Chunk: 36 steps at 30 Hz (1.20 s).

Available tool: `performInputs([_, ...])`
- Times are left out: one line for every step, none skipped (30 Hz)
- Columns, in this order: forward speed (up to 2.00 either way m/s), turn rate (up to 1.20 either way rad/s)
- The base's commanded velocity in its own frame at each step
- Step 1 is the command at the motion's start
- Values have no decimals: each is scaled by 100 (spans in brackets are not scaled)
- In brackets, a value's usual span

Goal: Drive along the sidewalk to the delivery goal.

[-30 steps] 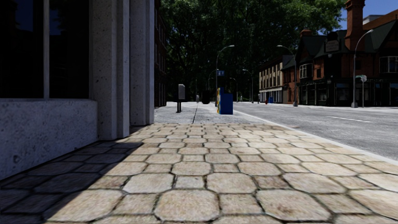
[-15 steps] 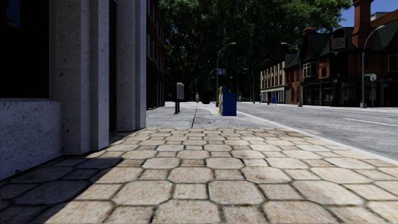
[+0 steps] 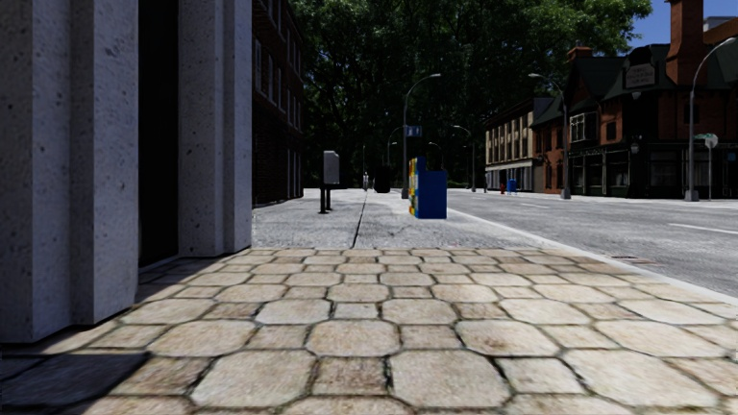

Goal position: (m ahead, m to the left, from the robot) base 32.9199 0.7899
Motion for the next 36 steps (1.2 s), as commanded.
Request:
performInputs([194,11])
performInputs([194,11])
performInputs([194,11])
performInputs([194,11])
performInputs([194,8])
performInputs([194,0])
performInputs([194,0])
performInputs([194,0])
performInputs([194,0])
performInputs([194,0])
performInputs([194,0])
performInputs([194,0])
performInputs([194,0])
performInputs([194,0])
performInputs([194,0])
performInputs([194,0])
performInputs([194,0])
performInputs([194,0])
performInputs([194,0])
performInputs([194,0])
performInputs([194,0])
performInputs([194,0])
performInputs([194,0])
performInputs([194,0])
performInputs([194,0])
performInputs([194,0])
performInputs([194,0])
performInputs([194,0])
performInputs([194,0])
performInputs([194,0])
performInputs([194,0])
performInputs([194,0])
performInputs([194,0])
performInputs([194,0])
performInputs([200,0])
performInputs([200,0])
